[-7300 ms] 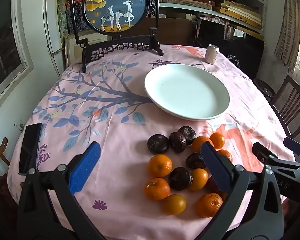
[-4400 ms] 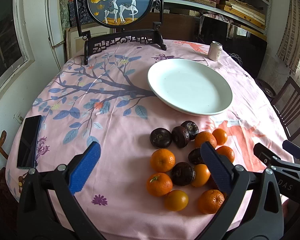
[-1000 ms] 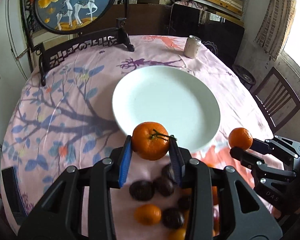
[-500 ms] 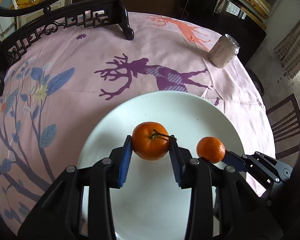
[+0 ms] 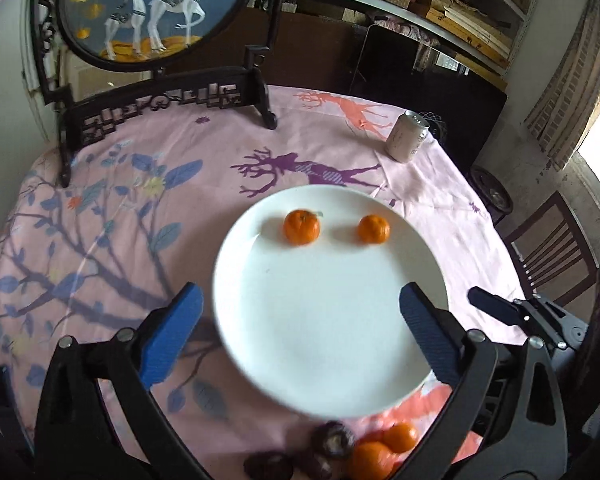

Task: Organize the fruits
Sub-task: 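Lower the tangerines onto the plate and open both grippers, then grasp a golden fruit with the right gripper while the left gripper grasps a tangerine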

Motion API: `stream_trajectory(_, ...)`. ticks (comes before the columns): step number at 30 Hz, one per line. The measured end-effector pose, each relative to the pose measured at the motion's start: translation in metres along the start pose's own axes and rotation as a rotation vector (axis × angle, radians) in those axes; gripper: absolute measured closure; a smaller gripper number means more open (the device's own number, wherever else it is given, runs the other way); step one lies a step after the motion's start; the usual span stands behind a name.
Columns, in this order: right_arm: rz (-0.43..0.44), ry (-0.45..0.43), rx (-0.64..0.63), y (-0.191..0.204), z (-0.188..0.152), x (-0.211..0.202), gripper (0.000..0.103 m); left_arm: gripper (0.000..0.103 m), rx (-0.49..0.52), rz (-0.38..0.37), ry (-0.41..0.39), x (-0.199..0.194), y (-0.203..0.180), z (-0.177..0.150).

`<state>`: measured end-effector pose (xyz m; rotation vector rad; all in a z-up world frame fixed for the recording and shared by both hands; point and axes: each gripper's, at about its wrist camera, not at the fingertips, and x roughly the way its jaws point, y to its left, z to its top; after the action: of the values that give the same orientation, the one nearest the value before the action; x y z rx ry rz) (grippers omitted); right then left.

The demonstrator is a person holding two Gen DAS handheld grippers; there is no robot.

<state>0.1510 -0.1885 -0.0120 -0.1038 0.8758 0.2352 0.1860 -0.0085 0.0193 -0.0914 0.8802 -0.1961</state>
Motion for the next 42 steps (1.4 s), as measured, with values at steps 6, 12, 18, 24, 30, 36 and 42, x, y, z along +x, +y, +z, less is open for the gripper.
stream_trajectory(6,0.019,-0.012,0.078,0.027,-0.084,-0.045,0.043,0.002,0.025,0.055,-0.03,-0.045,0.01,-0.107)
stream_trajectory(12,0.003,-0.018,0.104,0.036,-0.112,-0.072,0.043,0.002,0.028,0.067,-0.012,-0.066,0.02,-0.162)
stream_trajectory(18,-0.022,-0.021,0.079,0.045,-0.134,-0.094,0.043,0.002,0.054,0.05,-0.005,-0.083,0.014,-0.187)
stream_trajectory(24,0.008,0.073,0.019,0.065,-0.185,-0.092,0.043,0.002,0.082,0.048,0.055,-0.085,0.012,-0.218)
stream_trajectory(30,0.053,0.107,-0.023,0.078,-0.202,-0.072,0.043,0.002,0.061,0.046,0.067,-0.09,0.017,-0.232)
stream_trajectory(36,0.166,0.092,-0.001,0.073,-0.194,-0.06,0.065,0.002,0.098,0.022,0.128,-0.074,0.003,-0.238)
stream_trajectory(42,0.086,0.034,0.011,0.062,-0.196,-0.09,0.065,0.002,0.124,0.033,0.164,-0.055,-0.009,-0.242)
